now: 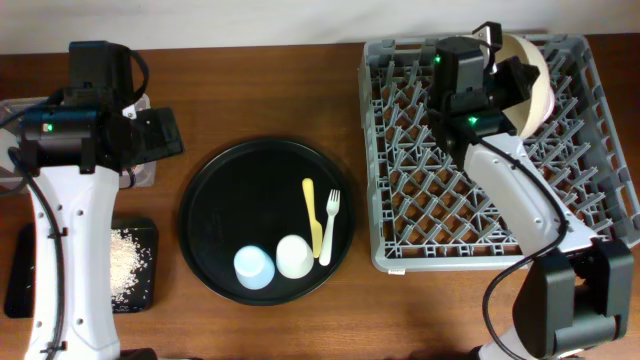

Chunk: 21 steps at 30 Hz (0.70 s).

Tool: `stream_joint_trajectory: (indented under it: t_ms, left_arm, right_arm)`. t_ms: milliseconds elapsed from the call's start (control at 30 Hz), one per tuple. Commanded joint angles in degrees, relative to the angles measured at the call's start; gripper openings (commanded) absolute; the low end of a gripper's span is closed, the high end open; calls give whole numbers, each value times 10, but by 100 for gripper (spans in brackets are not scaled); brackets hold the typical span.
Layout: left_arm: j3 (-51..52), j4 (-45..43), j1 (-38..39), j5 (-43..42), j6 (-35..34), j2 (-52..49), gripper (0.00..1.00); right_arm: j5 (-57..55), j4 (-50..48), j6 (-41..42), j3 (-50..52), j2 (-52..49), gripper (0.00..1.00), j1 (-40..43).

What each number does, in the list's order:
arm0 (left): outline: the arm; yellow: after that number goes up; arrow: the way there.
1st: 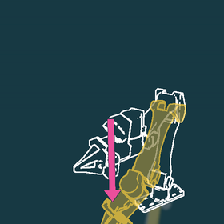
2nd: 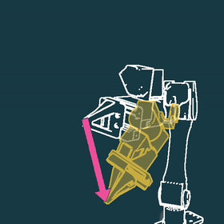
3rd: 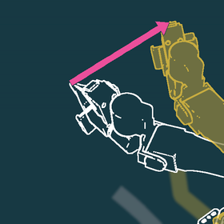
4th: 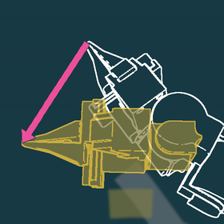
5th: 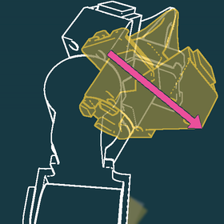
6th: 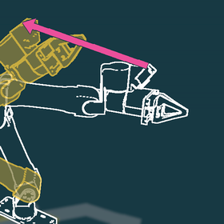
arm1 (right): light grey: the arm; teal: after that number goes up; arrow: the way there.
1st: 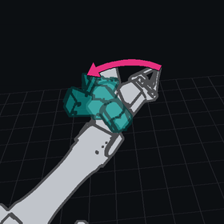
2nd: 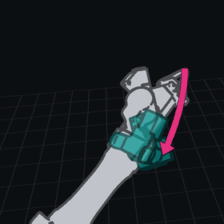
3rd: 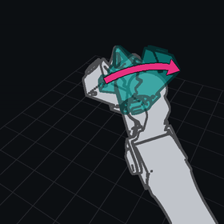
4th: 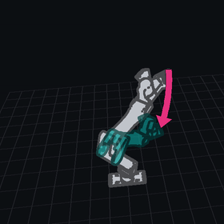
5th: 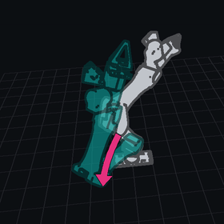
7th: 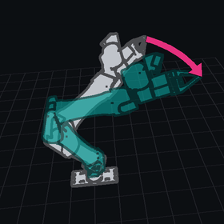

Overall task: Sort waste into correct bins and load items into the dishwasher rack
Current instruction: 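Lower the beige plate into the rack's back middle and release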

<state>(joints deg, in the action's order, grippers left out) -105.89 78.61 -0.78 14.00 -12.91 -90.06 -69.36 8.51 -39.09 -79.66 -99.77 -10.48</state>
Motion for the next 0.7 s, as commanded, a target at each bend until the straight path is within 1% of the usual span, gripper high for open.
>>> stream_joint_trajectory:
  t_ms: [0, 100, 167, 233, 267, 333, 467, 567, 667]
  left_arm:
    - [-4, -1, -1, 6, -3, 1, 99]
    - [-4, -1, -1, 6, -3, 1, 99]
    - [-4, -1, -1, 6, -3, 1, 99]
    - [-4, -1, -1, 6, -3, 1, 99]
    - [-4, -1, -1, 6, -3, 1, 99]
    - [-4, -1, -1, 6, -3, 1, 99]
    - [-4, -1, -1, 6, -3, 1, 99]
    - [-4, -1, -1, 6, -3, 1, 100]
    - [-4, -1, -1, 6, -3, 1, 99]
  right_arm:
    - [17, -6, -38, 1, 0, 4, 10]
    - [24, 1, -35, 7, 0, 4, 13]
    - [31, -8, -42, 32, -1, 4, 16]
    - [19, -59, -98, 37, -1, 4, 16]
    - [2, -112, -143, 37, -1, 4, 16]
    - [-3, -148, -179, 37, -1, 4, 16]
    - [4, -92, -134, 38, -1, 4, 16]
    - [22, -31, -80, 38, -1, 4, 16]
    - [23, -31, -80, 38, -1, 4, 11]
